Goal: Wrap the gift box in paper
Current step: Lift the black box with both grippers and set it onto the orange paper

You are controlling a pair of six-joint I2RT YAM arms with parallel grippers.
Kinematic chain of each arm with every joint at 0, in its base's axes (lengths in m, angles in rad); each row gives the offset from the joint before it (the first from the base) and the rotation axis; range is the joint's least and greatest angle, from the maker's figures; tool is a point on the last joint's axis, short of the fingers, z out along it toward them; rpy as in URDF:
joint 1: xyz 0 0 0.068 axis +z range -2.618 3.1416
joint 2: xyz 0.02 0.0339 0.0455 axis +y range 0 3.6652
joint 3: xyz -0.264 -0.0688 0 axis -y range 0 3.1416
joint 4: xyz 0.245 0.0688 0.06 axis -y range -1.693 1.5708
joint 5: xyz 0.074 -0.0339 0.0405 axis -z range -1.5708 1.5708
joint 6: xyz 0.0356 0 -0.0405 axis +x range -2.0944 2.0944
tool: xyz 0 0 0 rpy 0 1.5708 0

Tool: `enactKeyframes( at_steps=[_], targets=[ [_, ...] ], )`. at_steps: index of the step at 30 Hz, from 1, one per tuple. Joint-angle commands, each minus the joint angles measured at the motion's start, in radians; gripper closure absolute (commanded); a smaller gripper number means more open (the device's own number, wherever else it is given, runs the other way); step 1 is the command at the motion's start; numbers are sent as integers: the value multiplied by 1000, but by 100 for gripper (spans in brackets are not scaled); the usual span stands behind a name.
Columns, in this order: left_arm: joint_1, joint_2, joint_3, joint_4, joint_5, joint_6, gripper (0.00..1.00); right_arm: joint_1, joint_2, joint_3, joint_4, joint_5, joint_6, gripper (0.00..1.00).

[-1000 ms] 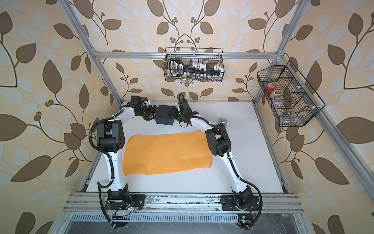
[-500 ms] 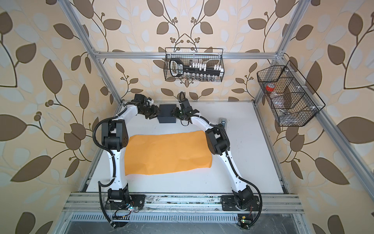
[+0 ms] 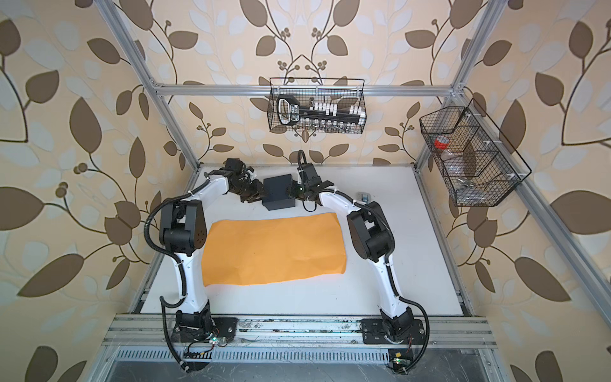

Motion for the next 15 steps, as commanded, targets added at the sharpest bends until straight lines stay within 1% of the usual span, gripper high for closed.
enactKeyframes(
  at_steps=[1,5,10,15],
  targets=[
    [-58,-162,-43,25,71,-18,59,77,-89,-67,37,-52,-47,67],
    [-76,-299,-162,29,57,-45,59,109,-188,-187,57,-44,-31,68],
    [-83,-466,-368,33,48,-123,58,145,-342,-417,127,-49,21,68],
    [-90,-682,-602,36,19,-187,56,207,-462,-635,205,-47,68,68]
  ],
)
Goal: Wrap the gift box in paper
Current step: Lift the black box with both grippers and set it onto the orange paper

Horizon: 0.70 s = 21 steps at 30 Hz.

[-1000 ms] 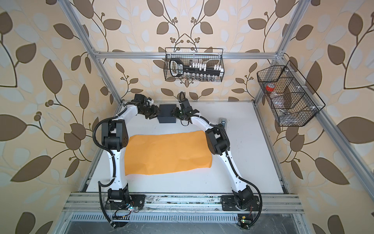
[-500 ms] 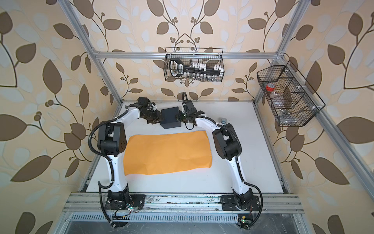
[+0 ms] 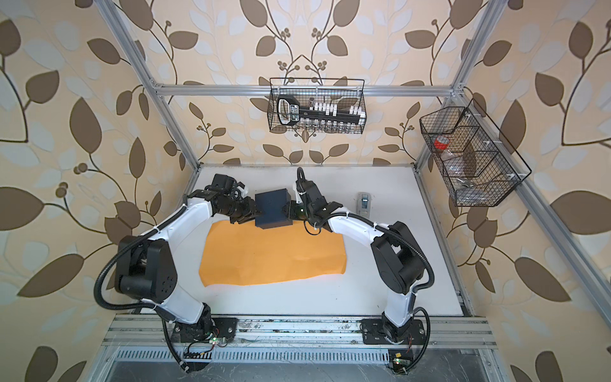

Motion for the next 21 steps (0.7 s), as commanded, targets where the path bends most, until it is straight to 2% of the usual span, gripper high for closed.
enactKeyframes(
  at_steps=[1,5,10,17,19,21],
  targets=[
    [-38,-167,-103,42,70,-70,56,64,-30,-108,65,-67,46,68],
    [-45,-276,-220,27,44,-82,54,123,-49,-178,88,-49,57,68],
    [-45,-299,-314,28,22,-66,54,183,-51,-246,146,-30,107,69],
    [-45,-323,-333,10,-6,-51,53,203,-52,-293,172,-12,124,68],
    [-45,-354,-306,-21,-19,-48,47,199,-78,-305,163,3,110,61],
    [-45,-385,-271,-66,-50,-43,33,186,-105,-306,135,25,85,56]
  ],
)
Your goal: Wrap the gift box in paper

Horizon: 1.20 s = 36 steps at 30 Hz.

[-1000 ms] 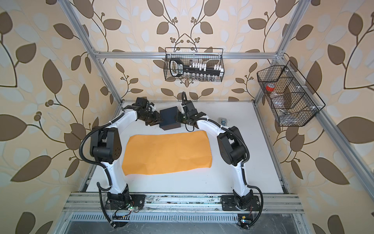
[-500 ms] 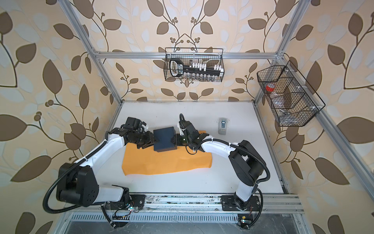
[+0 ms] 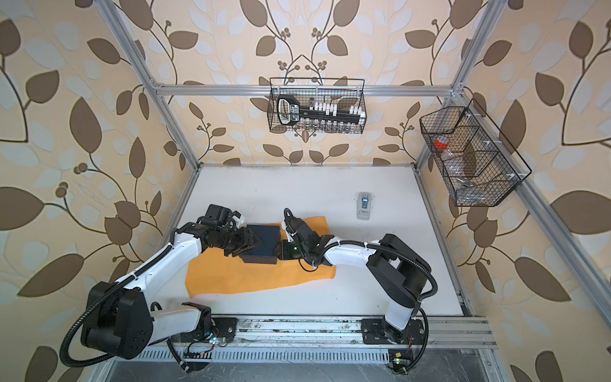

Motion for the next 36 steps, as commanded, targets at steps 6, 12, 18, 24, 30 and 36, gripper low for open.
enactKeyframes(
  at_steps=[6,12,18,24,30,36],
  targets=[
    [-1,-112,113,-155,-251,24,18,-94,-61,-9,-130,151,-98,50],
    [-1,-54,21,-23,-274,-2,13,-168,70,12,-95,122,-128,53],
    [-1,7,4,31,-280,0,11,-240,141,5,-30,93,-89,53],
    [-5,84,0,86,-221,0,10,-356,177,-59,53,44,-32,55],
    [-54,179,43,135,-183,5,10,-470,123,-155,77,36,-27,55],
    [-123,306,121,166,-164,-5,10,-556,37,-246,86,31,-37,55]
  ],
)
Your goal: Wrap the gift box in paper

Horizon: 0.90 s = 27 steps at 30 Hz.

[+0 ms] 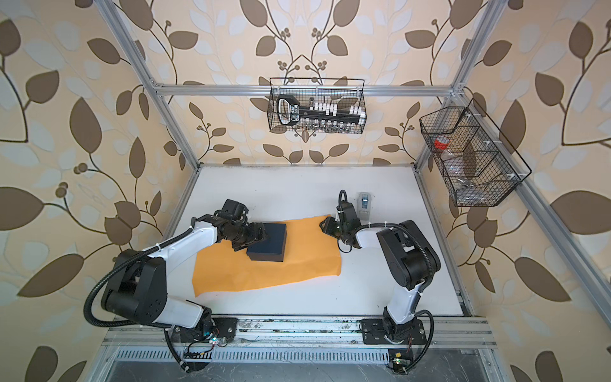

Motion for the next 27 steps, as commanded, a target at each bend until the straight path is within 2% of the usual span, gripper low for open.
enactKeyframes(
  at_steps=[1,7,12,15,17,19,22,27],
  targets=[
    [-32,54,44,18,14,-6,10,-41,-25,-77,-108,31,3,55],
    [-51,92,68,34,26,-31,11,-134,-134,-147,-143,16,-29,45],
    [-76,82,60,23,23,-41,14,-128,-234,-159,-199,25,-82,42],
    [-78,44,43,17,23,-52,14,-54,-298,-131,-229,37,-93,42],
    [-80,20,35,14,24,-56,14,34,-314,-76,-286,93,-105,47],
    [-80,-2,33,3,22,-55,14,125,-310,-30,-310,143,-93,49],
    [-80,-21,24,11,34,-57,14,215,-267,10,-282,140,-37,52],
    [-80,-21,8,33,59,-63,14,286,-196,17,-117,39,85,36]
  ],
)
